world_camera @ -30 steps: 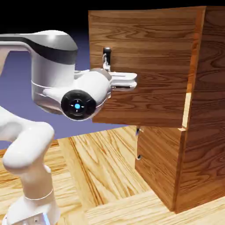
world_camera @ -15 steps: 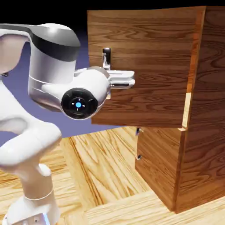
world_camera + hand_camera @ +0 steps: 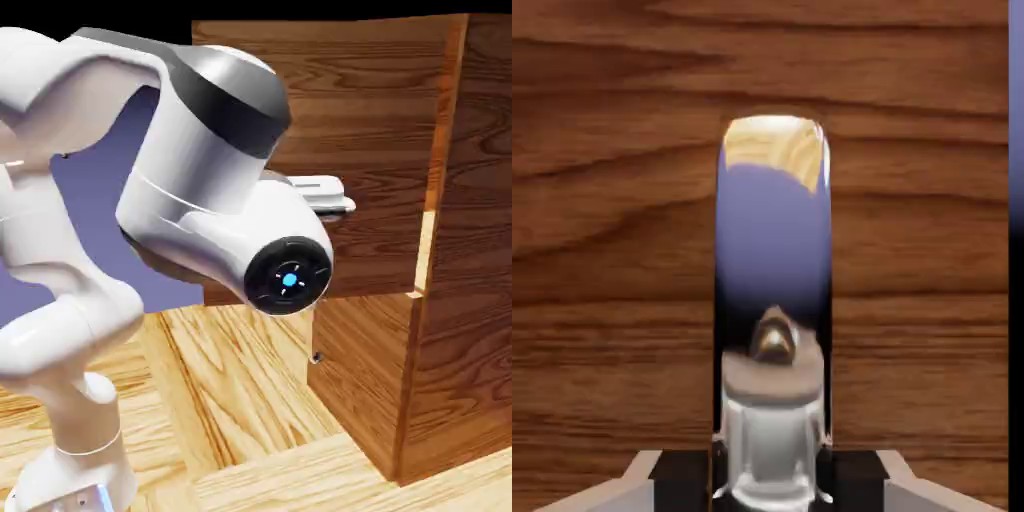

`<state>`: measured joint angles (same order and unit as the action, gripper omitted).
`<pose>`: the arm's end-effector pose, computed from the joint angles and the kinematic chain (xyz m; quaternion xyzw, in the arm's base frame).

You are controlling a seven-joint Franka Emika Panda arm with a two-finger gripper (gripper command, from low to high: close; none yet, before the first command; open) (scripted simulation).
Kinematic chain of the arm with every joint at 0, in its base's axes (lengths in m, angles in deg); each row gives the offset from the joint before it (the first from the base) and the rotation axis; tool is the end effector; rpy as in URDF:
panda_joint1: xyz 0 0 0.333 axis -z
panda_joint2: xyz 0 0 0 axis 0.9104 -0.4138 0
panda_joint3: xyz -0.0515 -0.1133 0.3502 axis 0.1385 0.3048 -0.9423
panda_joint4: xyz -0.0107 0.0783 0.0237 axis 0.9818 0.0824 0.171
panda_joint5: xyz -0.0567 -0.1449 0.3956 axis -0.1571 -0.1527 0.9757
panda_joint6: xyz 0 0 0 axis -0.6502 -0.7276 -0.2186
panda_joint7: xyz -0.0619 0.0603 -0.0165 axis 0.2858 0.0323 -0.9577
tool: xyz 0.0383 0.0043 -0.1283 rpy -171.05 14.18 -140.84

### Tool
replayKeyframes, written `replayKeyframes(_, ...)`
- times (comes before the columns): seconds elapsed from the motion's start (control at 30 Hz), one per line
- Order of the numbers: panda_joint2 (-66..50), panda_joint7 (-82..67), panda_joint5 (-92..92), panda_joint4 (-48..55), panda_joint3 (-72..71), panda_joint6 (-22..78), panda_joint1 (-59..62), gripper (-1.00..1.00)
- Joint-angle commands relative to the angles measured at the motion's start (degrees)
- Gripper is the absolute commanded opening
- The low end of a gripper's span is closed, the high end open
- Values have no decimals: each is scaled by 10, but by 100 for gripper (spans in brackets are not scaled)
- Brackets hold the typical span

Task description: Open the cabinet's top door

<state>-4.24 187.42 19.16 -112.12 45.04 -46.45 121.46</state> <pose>0.2218 -0.2744 0.6313 -0.2041 0.6803 0.6216 0.3304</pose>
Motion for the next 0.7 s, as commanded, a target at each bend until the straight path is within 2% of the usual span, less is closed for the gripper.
replayKeyframes(0.0, -5, 0, -9, 9, 15, -1, -21, -100)
replayKeyframes(0.47, 108, 82, -33, -49, 242, -139, -311, -100)
replayKeyframes(0.57, 97, 81, -37, -34, 300, -129, -373, -100)
replayKeyframes(0.67, 37, 51, -43, 21, 348, -66, -410, -100)
